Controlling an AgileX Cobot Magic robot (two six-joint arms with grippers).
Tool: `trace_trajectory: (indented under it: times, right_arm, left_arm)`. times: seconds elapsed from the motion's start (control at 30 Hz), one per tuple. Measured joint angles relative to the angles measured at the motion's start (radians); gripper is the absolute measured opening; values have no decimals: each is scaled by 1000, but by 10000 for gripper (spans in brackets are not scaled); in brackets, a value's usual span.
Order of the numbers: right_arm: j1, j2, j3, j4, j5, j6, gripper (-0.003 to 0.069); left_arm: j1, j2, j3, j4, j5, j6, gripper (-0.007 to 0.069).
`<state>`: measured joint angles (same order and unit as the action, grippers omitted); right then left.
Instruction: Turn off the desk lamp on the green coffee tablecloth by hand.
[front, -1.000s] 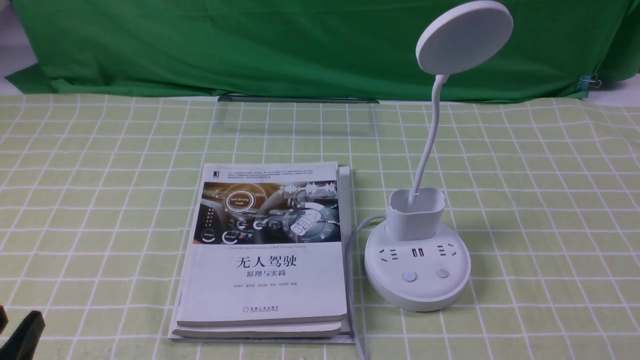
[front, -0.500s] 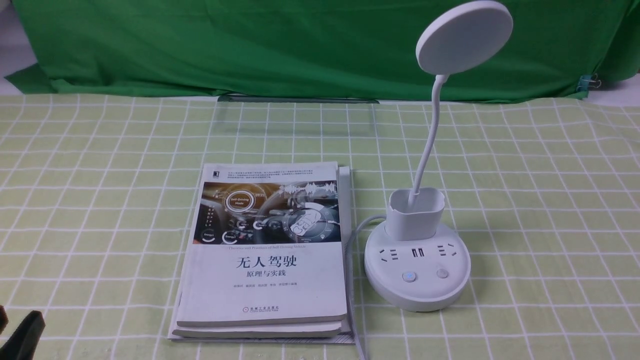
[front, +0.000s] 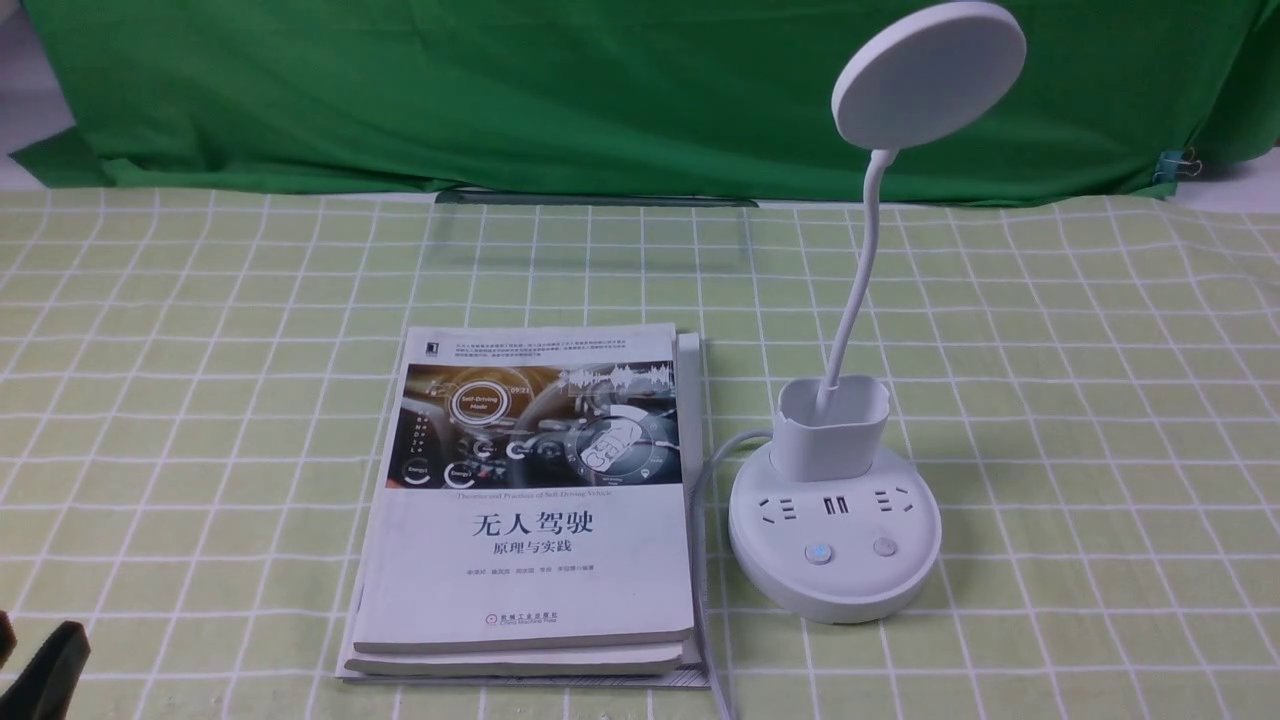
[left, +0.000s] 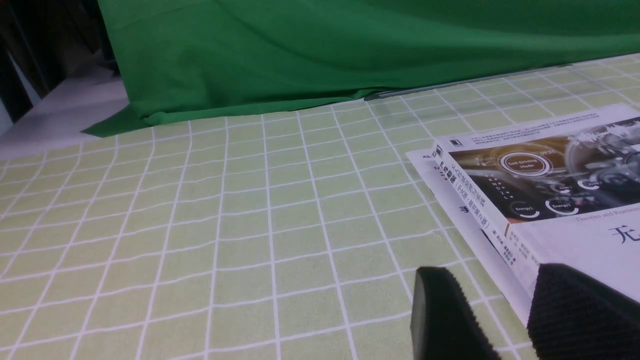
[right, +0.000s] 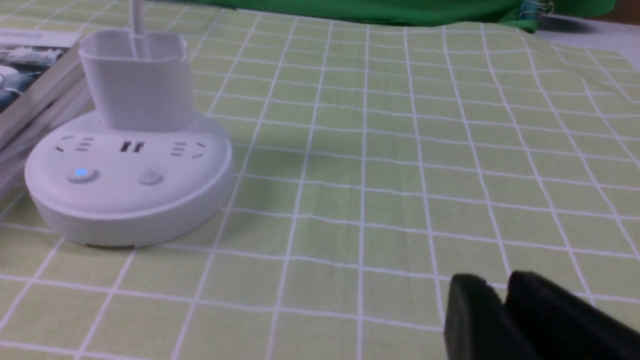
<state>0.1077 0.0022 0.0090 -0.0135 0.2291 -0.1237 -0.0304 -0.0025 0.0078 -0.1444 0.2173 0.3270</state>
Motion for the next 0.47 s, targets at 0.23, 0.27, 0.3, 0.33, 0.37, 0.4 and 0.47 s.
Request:
trace_trajectory:
  times: [0.23, 0.27, 0.3, 0.33, 0.37, 0.4, 0.47]
  right_arm:
    - [0, 0, 0, 0, 1, 0, 196]
    - [0, 0, 0, 0, 1, 0, 197]
    - [0, 0, 0, 0, 1, 0, 199]
    - [0, 0, 0, 0, 1, 0, 202]
    - [0, 0, 0, 0, 1, 0, 203]
    - [0, 0, 0, 0, 1, 0, 204]
    - [0, 0, 0, 0, 1, 0, 209]
  left_arm:
    - [0, 0, 0, 0, 0, 0, 242]
    - [0, 0, 0, 0, 0, 0, 242]
    - [0, 0, 0, 0, 0, 0, 242]
    - [0, 0, 0, 0, 0, 0, 242]
    - [0, 0, 0, 0, 0, 0, 242]
    - [0, 0, 0, 0, 0, 0, 242]
    - [0, 0, 0, 0, 0, 0, 242]
